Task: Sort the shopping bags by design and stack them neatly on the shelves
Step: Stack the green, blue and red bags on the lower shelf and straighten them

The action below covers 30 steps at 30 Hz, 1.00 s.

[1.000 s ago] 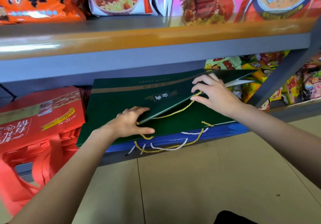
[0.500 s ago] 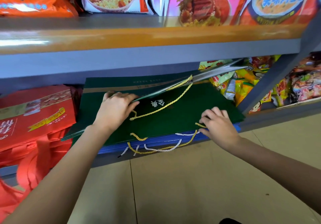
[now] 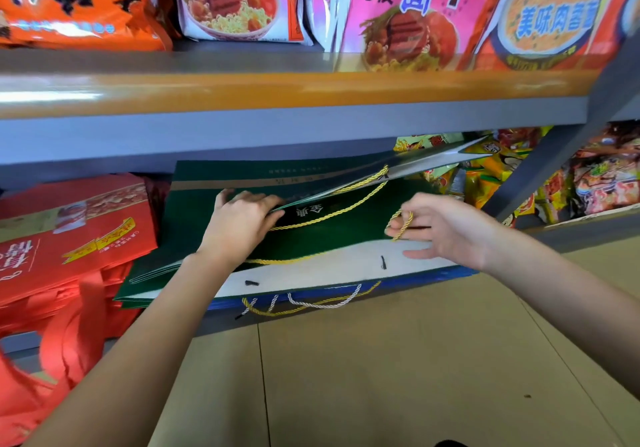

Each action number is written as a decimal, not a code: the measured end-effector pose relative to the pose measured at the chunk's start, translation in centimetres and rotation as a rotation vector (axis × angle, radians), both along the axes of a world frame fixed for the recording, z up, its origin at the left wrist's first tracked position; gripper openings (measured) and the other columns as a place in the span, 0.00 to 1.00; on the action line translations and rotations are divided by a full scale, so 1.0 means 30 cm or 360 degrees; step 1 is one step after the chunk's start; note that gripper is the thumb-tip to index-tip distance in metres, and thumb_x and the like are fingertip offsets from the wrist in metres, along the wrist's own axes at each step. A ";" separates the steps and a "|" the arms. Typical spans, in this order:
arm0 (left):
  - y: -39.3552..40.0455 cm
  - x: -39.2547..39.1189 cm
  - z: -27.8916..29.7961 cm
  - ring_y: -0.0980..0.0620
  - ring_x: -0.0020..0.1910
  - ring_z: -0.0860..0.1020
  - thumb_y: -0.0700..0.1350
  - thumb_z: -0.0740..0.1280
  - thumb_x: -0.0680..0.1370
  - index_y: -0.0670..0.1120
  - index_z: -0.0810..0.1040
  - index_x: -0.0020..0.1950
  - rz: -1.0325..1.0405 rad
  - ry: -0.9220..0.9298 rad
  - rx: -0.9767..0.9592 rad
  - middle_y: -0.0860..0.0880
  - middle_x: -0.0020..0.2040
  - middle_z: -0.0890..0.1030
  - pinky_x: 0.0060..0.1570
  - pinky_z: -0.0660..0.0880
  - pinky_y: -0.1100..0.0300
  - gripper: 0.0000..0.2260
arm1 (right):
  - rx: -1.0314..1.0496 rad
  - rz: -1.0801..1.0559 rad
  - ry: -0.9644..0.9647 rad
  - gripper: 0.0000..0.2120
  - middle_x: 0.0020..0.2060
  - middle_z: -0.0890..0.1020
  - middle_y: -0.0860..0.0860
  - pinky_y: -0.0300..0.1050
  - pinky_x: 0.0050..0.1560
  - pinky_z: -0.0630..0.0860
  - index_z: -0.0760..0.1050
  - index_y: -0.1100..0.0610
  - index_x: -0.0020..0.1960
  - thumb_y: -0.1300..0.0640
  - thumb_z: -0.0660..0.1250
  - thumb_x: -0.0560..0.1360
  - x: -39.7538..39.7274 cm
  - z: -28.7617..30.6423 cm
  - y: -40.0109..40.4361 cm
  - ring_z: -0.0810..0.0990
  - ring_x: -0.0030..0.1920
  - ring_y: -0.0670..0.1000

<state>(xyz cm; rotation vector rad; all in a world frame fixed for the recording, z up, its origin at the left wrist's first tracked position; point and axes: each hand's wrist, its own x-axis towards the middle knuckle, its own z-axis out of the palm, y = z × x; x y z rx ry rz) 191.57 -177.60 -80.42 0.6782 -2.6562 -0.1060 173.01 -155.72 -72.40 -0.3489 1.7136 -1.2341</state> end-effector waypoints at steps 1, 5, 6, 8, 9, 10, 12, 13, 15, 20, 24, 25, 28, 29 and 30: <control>0.004 -0.002 0.006 0.42 0.52 0.79 0.47 0.66 0.78 0.45 0.81 0.57 0.0009 -0.0027 0.0022 0.44 0.49 0.83 0.63 0.64 0.43 0.11 | 0.0014 0.0029 -0.0084 0.07 0.43 0.83 0.53 0.57 0.55 0.72 0.73 0.56 0.39 0.58 0.64 0.75 0.002 0.004 0.001 0.83 0.51 0.52; 0.020 0.004 0.017 0.44 0.59 0.76 0.50 0.62 0.80 0.47 0.78 0.62 -0.0009 -0.0083 0.0083 0.47 0.55 0.81 0.67 0.57 0.47 0.14 | 0.0233 -0.0029 0.0345 0.10 0.41 0.82 0.55 0.50 0.49 0.75 0.70 0.57 0.38 0.67 0.63 0.77 0.013 -0.054 -0.008 0.84 0.48 0.54; 0.023 0.006 0.019 0.45 0.60 0.75 0.51 0.61 0.80 0.48 0.77 0.63 -0.0022 -0.0110 0.0089 0.48 0.57 0.81 0.68 0.56 0.48 0.14 | 0.0281 -0.0021 0.0630 0.10 0.40 0.82 0.55 0.45 0.44 0.76 0.70 0.57 0.38 0.67 0.62 0.77 0.010 -0.055 -0.023 0.85 0.46 0.54; 0.030 0.006 0.020 0.47 0.63 0.73 0.53 0.59 0.80 0.49 0.74 0.65 -0.0042 -0.0212 0.0105 0.50 0.61 0.79 0.69 0.54 0.50 0.16 | 0.0338 0.0046 0.1068 0.11 0.39 0.82 0.55 0.40 0.35 0.74 0.70 0.57 0.38 0.67 0.62 0.77 0.004 -0.041 -0.062 0.84 0.39 0.51; 0.038 0.005 0.020 0.48 0.64 0.72 0.55 0.58 0.80 0.51 0.73 0.67 -0.0052 -0.0279 0.0115 0.51 0.63 0.77 0.69 0.53 0.51 0.18 | 0.0355 0.0075 0.1152 0.11 0.38 0.82 0.56 0.40 0.32 0.74 0.70 0.57 0.38 0.67 0.62 0.77 0.003 -0.035 -0.078 0.83 0.37 0.50; 0.045 0.005 0.020 0.49 0.66 0.70 0.57 0.57 0.80 0.52 0.70 0.69 -0.0064 -0.0360 0.0136 0.52 0.65 0.75 0.69 0.53 0.52 0.19 | 0.0365 0.0097 0.1168 0.10 0.38 0.82 0.56 0.40 0.30 0.75 0.71 0.57 0.38 0.68 0.62 0.77 0.000 -0.037 -0.087 0.82 0.35 0.50; 0.056 0.011 0.021 0.50 0.69 0.65 0.61 0.57 0.78 0.55 0.64 0.73 -0.0100 -0.0544 0.0253 0.53 0.69 0.69 0.69 0.53 0.53 0.25 | 0.0409 0.0145 0.1138 0.10 0.37 0.82 0.56 0.41 0.29 0.77 0.71 0.57 0.38 0.68 0.63 0.76 0.008 -0.046 -0.084 0.81 0.33 0.50; 0.059 0.017 0.022 0.50 0.70 0.63 0.63 0.59 0.76 0.56 0.61 0.74 -0.0117 -0.0620 0.0334 0.53 0.71 0.67 0.69 0.54 0.53 0.28 | 0.0451 0.0189 0.1172 0.10 0.36 0.82 0.56 0.41 0.28 0.76 0.71 0.57 0.38 0.67 0.63 0.77 0.013 -0.052 -0.072 0.81 0.30 0.50; 0.068 0.030 0.021 0.49 0.71 0.59 0.65 0.63 0.73 0.57 0.57 0.75 -0.0168 -0.0716 0.0433 0.53 0.73 0.62 0.70 0.54 0.51 0.34 | 0.0526 0.0236 0.1266 0.08 0.35 0.82 0.56 0.38 0.23 0.71 0.71 0.56 0.40 0.64 0.62 0.77 0.015 -0.057 -0.048 0.80 0.24 0.49; 0.114 0.027 0.005 0.49 0.73 0.53 0.61 0.67 0.72 0.58 0.50 0.76 -0.0265 -0.0799 0.0331 0.54 0.75 0.57 0.71 0.50 0.50 0.38 | 0.0362 -0.0058 0.0827 0.06 0.32 0.80 0.58 0.35 0.18 0.62 0.73 0.58 0.50 0.67 0.63 0.76 -0.015 0.016 -0.052 0.66 0.20 0.45; 0.111 0.024 -0.019 0.47 0.73 0.55 0.62 0.66 0.73 0.57 0.56 0.75 -0.0253 -0.0814 0.0638 0.53 0.74 0.58 0.71 0.52 0.47 0.34 | 0.0112 -0.0052 0.0588 0.06 0.35 0.81 0.59 0.38 0.29 0.75 0.76 0.59 0.50 0.67 0.63 0.76 -0.004 0.055 -0.072 0.79 0.27 0.48; 0.107 0.028 -0.028 0.47 0.72 0.57 0.63 0.64 0.74 0.58 0.60 0.74 -0.0251 -0.0742 0.0784 0.53 0.74 0.61 0.70 0.54 0.47 0.31 | 0.0141 0.0038 0.0646 0.06 0.37 0.82 0.60 0.38 0.30 0.76 0.77 0.60 0.49 0.67 0.63 0.77 0.001 0.045 -0.071 0.81 0.30 0.50; 0.086 0.036 -0.042 0.48 0.68 0.65 0.70 0.57 0.72 0.57 0.74 0.64 -0.0175 -0.0455 0.1083 0.53 0.66 0.71 0.68 0.61 0.47 0.27 | 0.0352 0.0420 0.0746 0.07 0.40 0.84 0.60 0.39 0.32 0.77 0.79 0.62 0.48 0.68 0.63 0.76 0.001 0.007 -0.053 0.84 0.37 0.54; 0.079 0.036 -0.046 0.48 0.67 0.66 0.69 0.58 0.72 0.56 0.75 0.63 -0.0151 -0.0463 0.1077 0.54 0.65 0.72 0.68 0.63 0.47 0.26 | 0.0415 0.0543 0.0709 0.07 0.41 0.84 0.60 0.39 0.34 0.78 0.79 0.63 0.49 0.68 0.62 0.76 0.000 0.001 -0.042 0.84 0.40 0.55; 0.078 0.032 -0.049 0.48 0.68 0.65 0.65 0.62 0.73 0.56 0.74 0.64 -0.0150 -0.0537 0.1014 0.54 0.67 0.70 0.68 0.62 0.49 0.23 | 0.0442 0.0637 0.0662 0.08 0.43 0.84 0.59 0.40 0.36 0.79 0.79 0.63 0.50 0.68 0.61 0.77 -0.006 -0.003 -0.032 0.84 0.43 0.55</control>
